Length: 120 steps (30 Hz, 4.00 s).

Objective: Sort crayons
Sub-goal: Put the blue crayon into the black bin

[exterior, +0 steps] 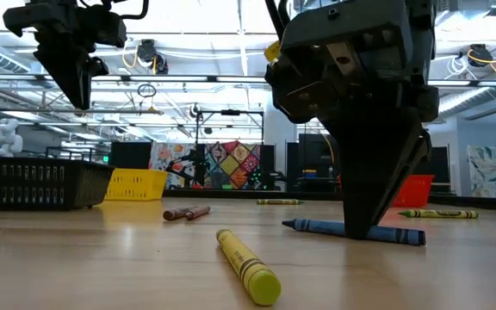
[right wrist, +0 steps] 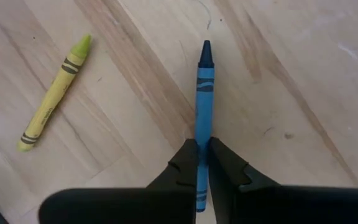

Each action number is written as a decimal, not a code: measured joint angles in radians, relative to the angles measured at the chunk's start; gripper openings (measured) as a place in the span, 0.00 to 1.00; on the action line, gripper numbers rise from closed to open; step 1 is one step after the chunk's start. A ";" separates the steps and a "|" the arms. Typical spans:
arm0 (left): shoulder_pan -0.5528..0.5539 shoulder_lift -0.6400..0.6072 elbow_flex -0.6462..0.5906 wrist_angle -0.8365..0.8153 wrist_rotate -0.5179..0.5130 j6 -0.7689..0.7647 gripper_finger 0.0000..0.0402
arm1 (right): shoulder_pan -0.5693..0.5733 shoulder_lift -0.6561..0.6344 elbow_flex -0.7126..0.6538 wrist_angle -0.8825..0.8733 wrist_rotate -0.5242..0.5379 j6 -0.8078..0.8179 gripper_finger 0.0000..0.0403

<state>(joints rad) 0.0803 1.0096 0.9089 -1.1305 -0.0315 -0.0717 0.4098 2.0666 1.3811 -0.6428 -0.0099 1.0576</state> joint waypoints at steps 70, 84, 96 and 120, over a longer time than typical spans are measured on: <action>-0.182 0.000 0.000 0.255 -0.004 -0.079 0.17 | -0.405 -0.363 0.001 -0.138 0.171 -0.561 0.00; -0.182 0.100 0.001 0.525 -0.004 -0.079 0.17 | -0.369 -0.455 0.002 0.062 0.111 -0.748 0.00; -0.179 0.221 0.001 0.611 0.008 -0.071 0.17 | -0.355 -0.496 0.002 0.095 0.112 -0.816 0.00; -0.076 0.260 0.000 0.859 0.170 0.085 0.17 | -0.330 -0.497 0.002 0.240 0.109 -0.886 0.00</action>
<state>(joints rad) 0.0044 1.2697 0.9092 -0.2718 0.1381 0.0132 0.0796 1.5700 1.3828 -0.4030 0.0986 0.1712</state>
